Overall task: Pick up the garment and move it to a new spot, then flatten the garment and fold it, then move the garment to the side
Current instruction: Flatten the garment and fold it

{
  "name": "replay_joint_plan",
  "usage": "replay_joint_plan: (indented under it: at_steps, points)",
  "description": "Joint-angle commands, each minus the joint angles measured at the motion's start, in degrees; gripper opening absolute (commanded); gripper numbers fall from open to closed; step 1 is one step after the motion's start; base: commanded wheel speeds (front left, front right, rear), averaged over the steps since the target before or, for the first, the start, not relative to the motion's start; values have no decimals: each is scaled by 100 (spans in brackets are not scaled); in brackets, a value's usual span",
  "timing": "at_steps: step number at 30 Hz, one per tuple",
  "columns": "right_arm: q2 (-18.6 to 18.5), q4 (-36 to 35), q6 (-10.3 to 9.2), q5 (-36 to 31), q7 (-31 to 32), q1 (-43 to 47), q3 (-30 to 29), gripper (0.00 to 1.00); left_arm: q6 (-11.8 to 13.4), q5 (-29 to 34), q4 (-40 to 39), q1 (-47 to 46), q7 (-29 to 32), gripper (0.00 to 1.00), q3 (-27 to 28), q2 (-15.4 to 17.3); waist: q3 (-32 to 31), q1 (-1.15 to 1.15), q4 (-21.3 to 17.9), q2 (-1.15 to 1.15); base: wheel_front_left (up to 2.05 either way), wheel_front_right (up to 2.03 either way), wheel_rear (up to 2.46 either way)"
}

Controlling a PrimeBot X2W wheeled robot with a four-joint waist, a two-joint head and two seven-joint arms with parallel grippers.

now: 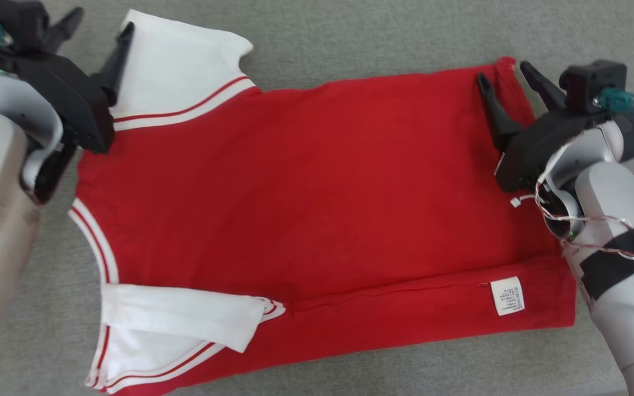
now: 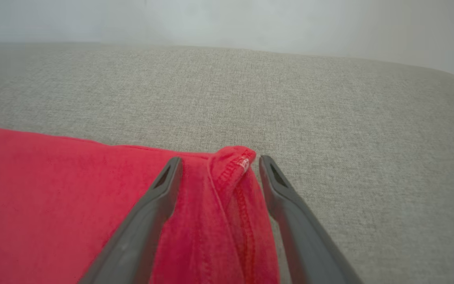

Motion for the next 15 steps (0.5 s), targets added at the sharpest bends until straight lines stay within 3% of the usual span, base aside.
replay_joint_plan:
  at_steps: [1, 15]
  points:
    - [33, 58, -14, 66, 8, -119, 78, 100, 10, -79, 106, -125, 20, 100, -69, 44, 157, -1, -165, -2, 0, 0, 0]
    - [188, 418, -14, 659, -141, -654, 829, 100, 9, -702, 991, -746, 129, 100, -841, 127, 412, -1, -478, -2, 0, 0, 0]
